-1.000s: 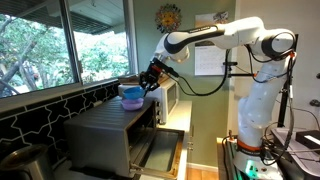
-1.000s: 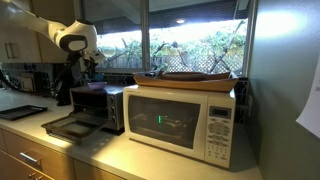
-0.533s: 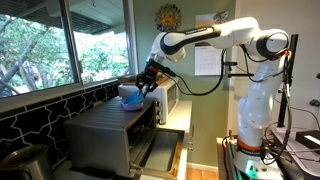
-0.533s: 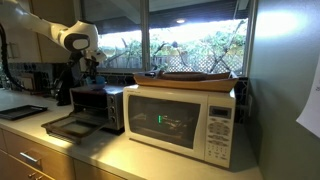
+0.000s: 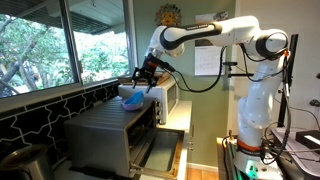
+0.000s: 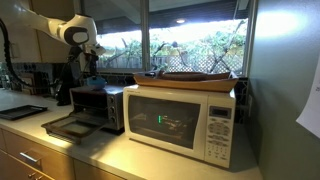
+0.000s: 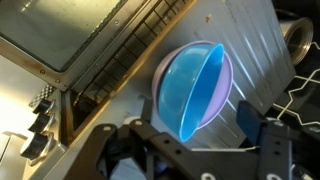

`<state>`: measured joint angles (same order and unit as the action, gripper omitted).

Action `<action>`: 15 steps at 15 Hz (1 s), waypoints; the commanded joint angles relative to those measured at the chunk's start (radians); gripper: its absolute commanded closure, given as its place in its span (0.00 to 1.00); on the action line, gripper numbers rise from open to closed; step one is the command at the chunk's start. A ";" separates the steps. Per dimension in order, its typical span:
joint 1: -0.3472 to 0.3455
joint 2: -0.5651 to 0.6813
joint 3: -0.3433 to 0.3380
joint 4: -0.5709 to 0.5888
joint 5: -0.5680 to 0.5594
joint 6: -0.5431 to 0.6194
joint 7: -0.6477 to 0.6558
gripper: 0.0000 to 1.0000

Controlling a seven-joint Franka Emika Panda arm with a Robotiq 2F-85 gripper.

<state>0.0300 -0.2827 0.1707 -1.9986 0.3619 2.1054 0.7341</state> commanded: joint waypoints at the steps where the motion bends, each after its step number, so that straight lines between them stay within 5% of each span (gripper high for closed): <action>1: 0.004 0.003 0.002 0.033 -0.069 -0.059 0.042 0.40; 8: 0.007 0.010 0.001 0.065 -0.131 -0.143 0.053 0.94; 10: 0.006 0.011 0.000 0.073 -0.136 -0.166 0.053 0.57; 12: 0.008 0.012 -0.001 0.079 -0.134 -0.175 0.053 0.50; 15: 0.009 0.013 -0.001 0.080 -0.129 -0.175 0.050 0.26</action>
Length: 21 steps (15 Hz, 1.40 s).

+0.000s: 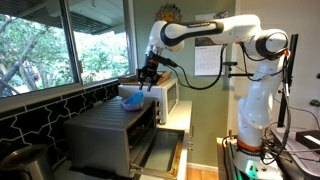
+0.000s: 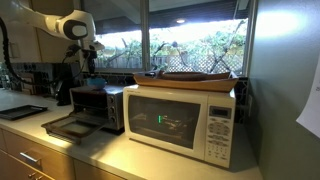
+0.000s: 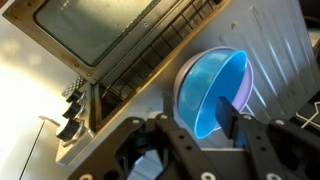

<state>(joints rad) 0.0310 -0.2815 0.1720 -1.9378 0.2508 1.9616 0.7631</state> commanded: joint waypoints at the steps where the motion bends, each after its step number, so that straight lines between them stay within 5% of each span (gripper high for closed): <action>1: 0.010 0.024 0.003 0.002 -0.018 -0.004 0.022 0.19; 2: 0.011 0.027 0.005 -0.003 -0.019 0.005 0.022 0.14; 4: 0.015 0.042 0.011 -0.008 -0.022 0.011 0.022 0.29; 5: 0.016 0.052 0.014 -0.008 -0.029 0.011 0.027 0.47; 13: 0.026 0.050 0.013 0.006 -0.031 0.008 0.026 1.00; 20: 0.029 0.049 0.010 -0.017 -0.026 0.016 0.016 0.99; 21: 0.028 0.048 0.009 -0.019 -0.025 0.015 0.019 0.72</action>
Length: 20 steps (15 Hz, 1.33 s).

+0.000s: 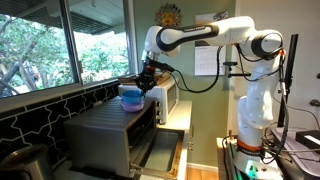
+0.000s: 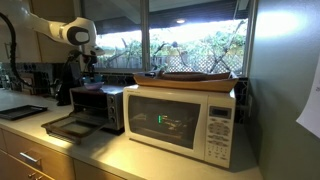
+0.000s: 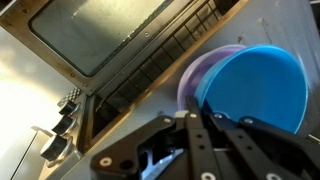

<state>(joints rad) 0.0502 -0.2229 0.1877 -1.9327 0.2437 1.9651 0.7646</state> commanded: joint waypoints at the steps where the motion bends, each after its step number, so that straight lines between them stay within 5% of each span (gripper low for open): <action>1: 0.009 -0.011 -0.008 -0.026 -0.013 0.011 0.018 0.70; 9: 0.007 -0.026 -0.020 -0.051 0.009 0.027 0.014 0.11; 10: 0.007 -0.028 -0.023 -0.059 0.018 0.037 0.012 0.54; 12: 0.009 -0.032 -0.027 -0.066 0.025 0.050 0.010 0.50; 18: 0.010 -0.044 -0.035 -0.087 0.049 0.072 -0.003 0.96; 20: 0.012 -0.045 -0.037 -0.090 0.059 0.076 -0.007 1.00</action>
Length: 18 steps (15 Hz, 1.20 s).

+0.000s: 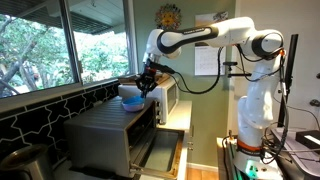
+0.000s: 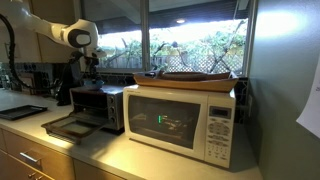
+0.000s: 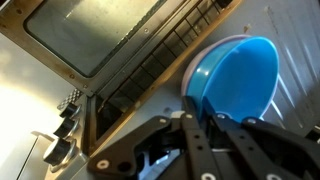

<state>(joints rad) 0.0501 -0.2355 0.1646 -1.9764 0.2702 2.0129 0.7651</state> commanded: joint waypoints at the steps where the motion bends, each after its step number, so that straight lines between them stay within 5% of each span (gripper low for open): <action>1: 0.012 -0.033 -0.014 -0.048 0.036 0.029 -0.008 1.00; 7: 0.014 -0.026 -0.006 -0.059 0.037 0.033 -0.001 0.99; 8: 0.014 -0.027 -0.006 -0.060 0.036 0.036 0.003 0.71; 11: 0.016 -0.035 -0.007 -0.060 0.039 0.040 -0.003 0.57; 17: 0.027 -0.037 -0.004 -0.093 0.053 0.078 -0.008 0.11; 18: 0.028 -0.036 -0.004 -0.103 0.054 0.086 -0.007 0.14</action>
<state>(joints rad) 0.0670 -0.2455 0.1652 -2.0194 0.2989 2.0580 0.7646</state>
